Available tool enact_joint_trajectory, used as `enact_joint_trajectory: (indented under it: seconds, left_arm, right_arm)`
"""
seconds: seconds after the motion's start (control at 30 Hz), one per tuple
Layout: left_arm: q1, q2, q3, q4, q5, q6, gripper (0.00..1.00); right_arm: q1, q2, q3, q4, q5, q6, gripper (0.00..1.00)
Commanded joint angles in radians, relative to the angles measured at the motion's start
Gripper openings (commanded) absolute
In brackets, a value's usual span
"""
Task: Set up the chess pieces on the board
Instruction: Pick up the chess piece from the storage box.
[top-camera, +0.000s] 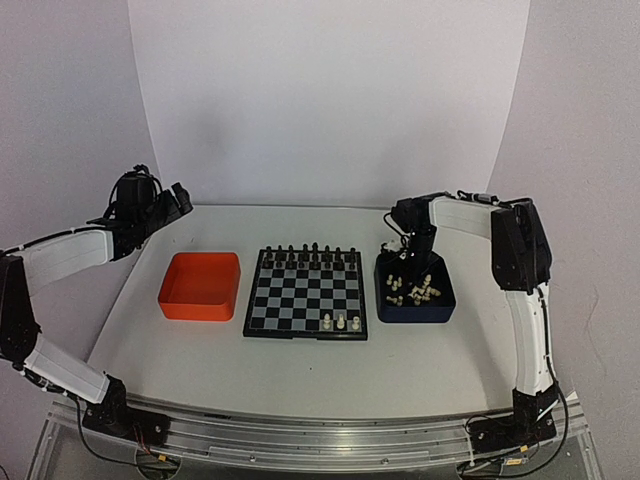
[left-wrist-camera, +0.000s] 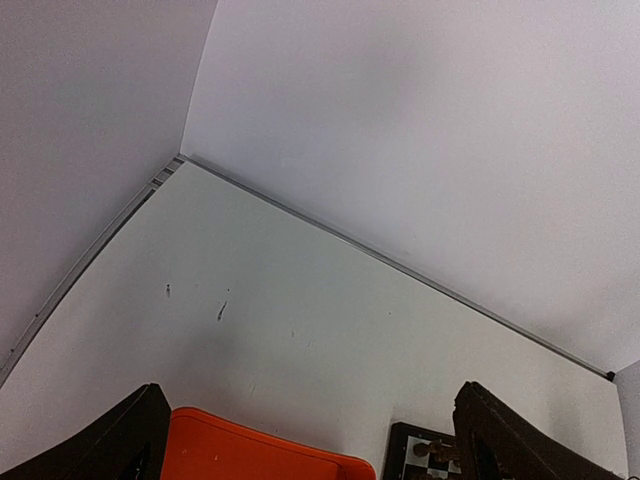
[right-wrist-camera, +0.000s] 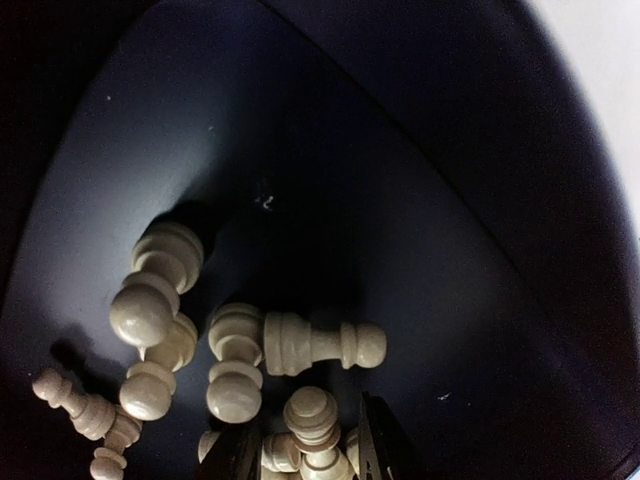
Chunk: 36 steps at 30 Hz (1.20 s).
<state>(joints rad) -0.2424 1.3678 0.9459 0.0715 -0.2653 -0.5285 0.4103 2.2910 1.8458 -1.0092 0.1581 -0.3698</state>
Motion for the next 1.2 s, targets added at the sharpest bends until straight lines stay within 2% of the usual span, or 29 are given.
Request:
enact_joint_trajectory:
  seconds: [0.0,0.37,0.8,1.17]
  left_arm:
    - [-0.003,-0.039,0.014,0.021,-0.002,-0.019,1.00]
    - [-0.004,-0.049,0.013,0.009,0.001,-0.024,1.00]
    - [-0.003,-0.036,0.019,0.015,0.027,-0.019,1.00]
    - [-0.003,-0.030,0.018,0.032,0.050,-0.015,1.00]
  right_arm:
    - [-0.006,0.019,0.029,-0.007,0.003,-0.001,0.31]
    - [-0.006,0.013,0.016,0.009,0.001,0.020,0.22]
    - [-0.006,-0.053,-0.016,0.039,0.009,0.031,0.05]
    - [-0.006,-0.137,-0.055,0.071,0.016,0.049,0.03]
